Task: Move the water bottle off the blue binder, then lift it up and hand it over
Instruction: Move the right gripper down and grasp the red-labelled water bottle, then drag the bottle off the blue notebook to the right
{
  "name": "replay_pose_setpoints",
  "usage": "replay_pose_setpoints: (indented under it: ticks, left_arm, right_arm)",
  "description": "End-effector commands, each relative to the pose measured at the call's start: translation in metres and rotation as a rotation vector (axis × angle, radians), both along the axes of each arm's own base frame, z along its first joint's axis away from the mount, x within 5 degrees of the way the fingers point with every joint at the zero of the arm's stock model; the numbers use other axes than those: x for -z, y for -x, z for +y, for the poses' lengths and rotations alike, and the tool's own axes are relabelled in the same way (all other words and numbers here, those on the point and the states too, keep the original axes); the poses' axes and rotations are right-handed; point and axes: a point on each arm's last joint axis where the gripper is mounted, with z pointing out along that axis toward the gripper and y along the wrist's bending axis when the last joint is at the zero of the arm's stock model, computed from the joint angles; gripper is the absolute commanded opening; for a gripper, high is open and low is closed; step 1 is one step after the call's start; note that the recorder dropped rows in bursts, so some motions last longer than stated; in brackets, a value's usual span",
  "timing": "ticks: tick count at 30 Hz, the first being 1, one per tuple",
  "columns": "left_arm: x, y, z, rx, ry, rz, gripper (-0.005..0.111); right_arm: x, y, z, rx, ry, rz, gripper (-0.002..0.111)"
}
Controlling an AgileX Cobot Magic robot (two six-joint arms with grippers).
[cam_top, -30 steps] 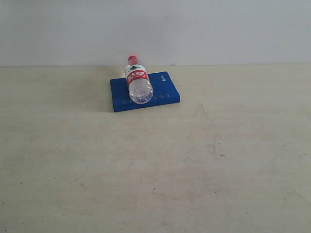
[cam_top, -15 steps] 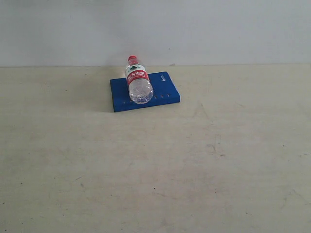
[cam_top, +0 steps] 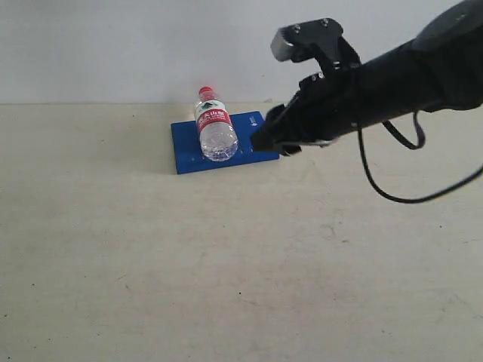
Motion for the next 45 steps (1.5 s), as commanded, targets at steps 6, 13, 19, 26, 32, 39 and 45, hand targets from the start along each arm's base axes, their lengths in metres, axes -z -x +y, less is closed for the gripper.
replay_pose_setpoints:
  ticks: [6, 13, 19, 26, 32, 39, 45]
  left_arm:
    - [-0.001, 0.000, -0.001, 0.009, 0.005, -0.007, 0.005]
    - [-0.001, 0.000, -0.001, 0.009, 0.005, -0.007, 0.005]
    - [-0.001, 0.000, -0.001, 0.009, 0.005, -0.007, 0.005]
    - [-0.001, 0.000, -0.001, 0.009, 0.005, -0.007, 0.005]
    - [-0.001, 0.000, -0.001, 0.009, 0.005, -0.007, 0.005]
    - [-0.001, 0.000, -0.001, 0.009, 0.005, -0.007, 0.005]
    - [-0.001, 0.000, -0.001, 0.009, 0.005, -0.007, 0.005]
  right_arm:
    - [-0.008, -0.071, 0.033, 0.352, -0.270, 0.019, 0.073]
    - [0.024, -0.146, 0.081, 0.339, -0.446, 0.160, 0.070]
    - [0.085, -0.164, 0.087, 0.356, -0.340, 0.189, 0.069]
    - [0.126, -0.156, 0.092, 0.271, -0.268, 0.308, 0.066]
    - [0.130, -0.146, 0.090, 0.125, -0.116, 0.315, 0.008]
    - [0.131, -0.144, 0.069, 0.102, 0.062, 0.351, 0.000]
    - [0.118, -0.157, 0.012, 0.218, 0.193, 0.396, 0.000]
